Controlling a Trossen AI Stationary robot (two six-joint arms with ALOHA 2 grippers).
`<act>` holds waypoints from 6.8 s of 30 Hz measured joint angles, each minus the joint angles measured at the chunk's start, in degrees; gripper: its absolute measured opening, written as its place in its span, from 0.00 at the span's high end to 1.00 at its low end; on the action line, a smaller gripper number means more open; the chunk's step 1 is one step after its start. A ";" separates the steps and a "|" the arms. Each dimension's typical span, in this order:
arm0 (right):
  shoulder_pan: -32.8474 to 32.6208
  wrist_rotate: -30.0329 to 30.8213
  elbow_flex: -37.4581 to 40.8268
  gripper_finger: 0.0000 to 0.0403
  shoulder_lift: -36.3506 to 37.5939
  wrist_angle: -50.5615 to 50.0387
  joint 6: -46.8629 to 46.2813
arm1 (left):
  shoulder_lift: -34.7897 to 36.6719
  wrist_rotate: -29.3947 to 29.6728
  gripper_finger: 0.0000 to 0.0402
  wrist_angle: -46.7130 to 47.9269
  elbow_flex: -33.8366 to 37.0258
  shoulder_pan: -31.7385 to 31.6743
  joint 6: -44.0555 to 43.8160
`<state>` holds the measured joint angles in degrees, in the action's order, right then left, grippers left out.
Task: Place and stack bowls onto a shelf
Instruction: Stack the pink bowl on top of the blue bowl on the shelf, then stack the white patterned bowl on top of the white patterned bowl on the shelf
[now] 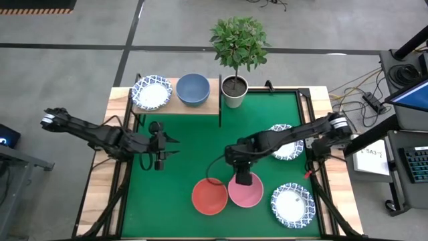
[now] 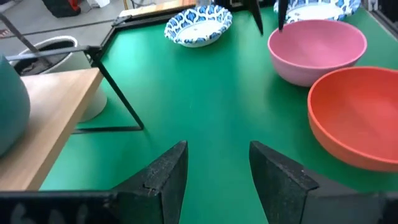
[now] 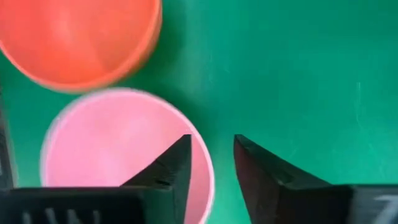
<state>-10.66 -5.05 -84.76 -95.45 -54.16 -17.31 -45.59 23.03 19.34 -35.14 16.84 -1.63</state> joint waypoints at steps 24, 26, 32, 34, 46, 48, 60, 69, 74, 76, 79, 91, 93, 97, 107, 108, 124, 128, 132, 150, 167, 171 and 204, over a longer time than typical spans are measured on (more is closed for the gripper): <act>-0.20 -3.90 -0.36 0.81 -9.90 -4.07 8.38 | 1.34 0.07 0.61 0.00 0.35 0.00 -0.66; -0.18 -4.96 -0.36 0.87 -10.41 -3.80 8.19 | 1.34 0.07 0.61 0.00 0.41 0.00 -0.66; 0.18 -5.95 -0.25 0.97 -9.63 -4.46 7.53 | 1.34 0.82 0.61 -0.02 0.42 0.00 -0.42; 0.62 -5.96 -0.27 0.98 -8.48 -5.74 6.59 | 1.33 1.65 0.61 -0.05 0.42 0.00 -0.40; 6.66 2.41 -11.10 0.98 1.17 -12.82 3.79 | 1.38 3.36 0.61 -1.61 0.42 0.00 1.00; 8.26 6.93 -14.58 0.98 1.96 -12.19 3.79 | 1.38 3.48 0.61 -2.30 0.42 0.00 1.13; 17.54 19.64 -28.47 0.98 2.70 12.54 11.30 | 1.41 3.48 0.61 -2.36 0.42 0.00 1.54; 23.54 20.12 -28.46 0.98 -0.62 24.90 15.08 | 1.43 3.48 0.61 -2.06 0.42 0.00 2.16; 26.56 20.14 -28.36 0.98 -3.54 24.65 12.59 | 1.43 3.48 0.61 -1.99 0.42 0.00 2.16; 27.45 20.14 -28.38 0.98 -4.35 24.99 12.38 | 1.43 3.48 0.61 -2.01 0.42 0.00 2.19; 28.57 20.16 -28.38 0.98 -5.91 24.95 12.34 | 1.43 3.48 0.61 -2.01 0.42 0.00 2.19; 30.65 20.21 -28.38 0.98 -8.75 24.88 11.95 | 1.43 3.48 0.61 -2.17 0.42 0.00 2.23; 30.58 20.42 -28.38 0.98 -8.75 24.95 11.69 | 1.43 3.48 0.61 -2.19 0.42 0.00 2.52; 30.56 23.04 -28.38 0.97 -8.75 25.08 11.35 | 1.43 3.48 0.61 -2.19 0.42 0.00 2.62; 30.56 23.18 -28.38 0.84 -8.75 26.59 11.85 | 1.43 3.48 0.61 -2.19 0.42 0.00 2.62; 30.58 23.18 -28.38 0.83 -8.75 26.59 12.00 | 1.43 3.48 0.61 -2.19 0.42 0.00 2.62; 26.11 22.70 -28.55 0.80 -7.43 26.56 24.61 | 1.43 3.48 0.61 -2.15 0.42 0.00 2.46; 21.98 20.31 -27.86 0.85 -7.05 25.79 26.42 | 1.43 3.48 0.61 -2.14 0.42 0.00 2.39; 17.76 18.44 -23.18 0.90 -6.03 27.54 27.43 | 1.43 3.48 0.61 -2.17 0.42 0.00 2.14; 18.89 27.07 8.80 0.98 1.61 70.69 24.58 | 1.56 3.45 0.61 -2.79 0.42 0.00 2.16; 24.79 25.64 9.35 0.98 -1.44 75.77 23.37 | 1.65 3.45 0.61 -3.22 0.42 0.00 3.26; 24.68 25.67 9.23 0.98 -2.28 75.35 23.33 | 1.65 3.45 0.61 -3.22 0.42 0.00 3.16; 11.97 26.06 13.70 0.98 13.68 33.90 18.32 | -0.97 3.43 0.61 -8.69 0.70 0.00 -4.74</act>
<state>1.31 21.02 -71.05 -81.78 -20.26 1.01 -46.56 26.46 10.64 -34.44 16.84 -6.37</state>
